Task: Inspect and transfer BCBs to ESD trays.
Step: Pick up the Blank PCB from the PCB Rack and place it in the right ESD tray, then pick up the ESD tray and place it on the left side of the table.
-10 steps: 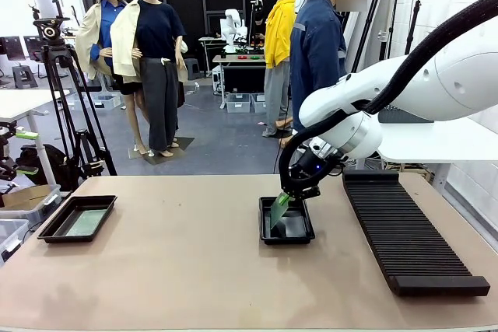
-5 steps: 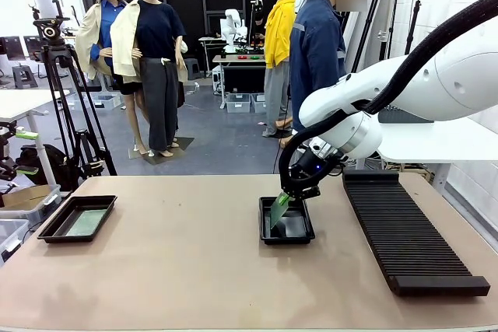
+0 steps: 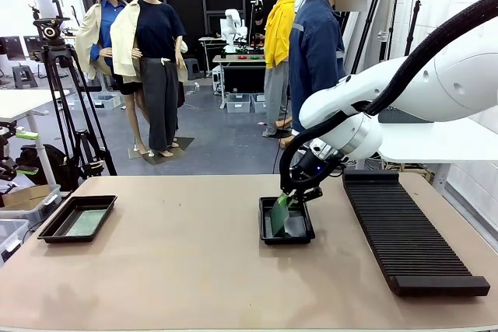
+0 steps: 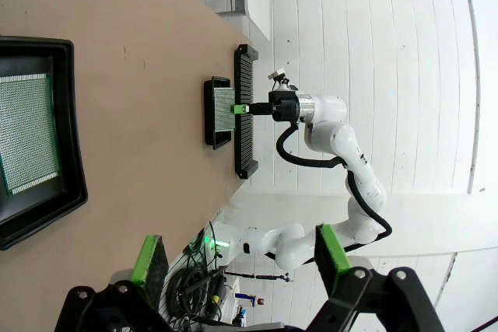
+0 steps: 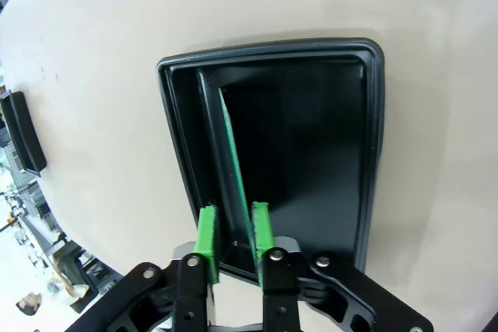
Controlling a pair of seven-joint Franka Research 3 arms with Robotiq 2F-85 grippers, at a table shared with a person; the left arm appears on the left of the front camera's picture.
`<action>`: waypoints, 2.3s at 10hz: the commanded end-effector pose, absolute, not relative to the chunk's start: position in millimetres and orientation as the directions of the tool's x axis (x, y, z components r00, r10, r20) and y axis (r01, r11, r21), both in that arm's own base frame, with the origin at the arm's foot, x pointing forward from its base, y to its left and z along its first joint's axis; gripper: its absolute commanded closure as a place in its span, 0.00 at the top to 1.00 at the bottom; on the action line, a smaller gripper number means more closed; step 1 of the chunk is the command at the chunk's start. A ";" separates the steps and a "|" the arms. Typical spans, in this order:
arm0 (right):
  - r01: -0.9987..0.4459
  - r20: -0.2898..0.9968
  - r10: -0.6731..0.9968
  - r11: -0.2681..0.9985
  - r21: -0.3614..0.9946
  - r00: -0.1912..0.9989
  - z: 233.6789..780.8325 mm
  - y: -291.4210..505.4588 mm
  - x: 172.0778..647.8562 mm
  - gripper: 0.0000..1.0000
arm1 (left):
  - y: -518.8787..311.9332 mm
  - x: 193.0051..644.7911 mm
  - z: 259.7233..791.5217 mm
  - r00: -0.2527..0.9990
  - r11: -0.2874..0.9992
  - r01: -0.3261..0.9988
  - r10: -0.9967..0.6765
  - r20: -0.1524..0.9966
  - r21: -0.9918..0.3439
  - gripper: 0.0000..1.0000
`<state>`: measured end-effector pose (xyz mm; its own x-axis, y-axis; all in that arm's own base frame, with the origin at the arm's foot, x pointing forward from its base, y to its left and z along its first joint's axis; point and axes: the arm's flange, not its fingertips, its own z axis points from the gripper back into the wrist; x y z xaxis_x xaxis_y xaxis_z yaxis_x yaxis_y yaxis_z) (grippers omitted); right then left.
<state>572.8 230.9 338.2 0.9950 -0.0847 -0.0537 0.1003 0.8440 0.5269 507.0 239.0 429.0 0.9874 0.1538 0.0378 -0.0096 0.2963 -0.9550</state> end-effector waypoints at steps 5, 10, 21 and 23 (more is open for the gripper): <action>0.067 0.000 -0.073 0.906 0.418 0.997 370.3 237.4 562.0 1.00 | 237.6 505.4 431.3 0.987 0.296 -0.007 0.153 0.041 -0.955 1.00; 0.054 -0.008 -0.054 0.943 0.328 0.999 402.2 236.7 546.0 1.00 | 237.6 505.4 431.3 0.987 0.296 -0.007 0.153 0.041 -0.955 1.00; 0.038 -0.011 -0.037 0.939 0.342 0.999 403.9 235.8 548.1 1.00 | 237.6 505.4 431.3 0.987 0.296 -0.007 0.153 0.041 -0.955 1.00; 0.038 -0.011 -0.037 0.939 0.342 0.999 403.9 235.8 548.1 1.00 | 237.6 505.4 431.3 0.987 0.296 -0.007 0.153 0.041 -0.955 1.00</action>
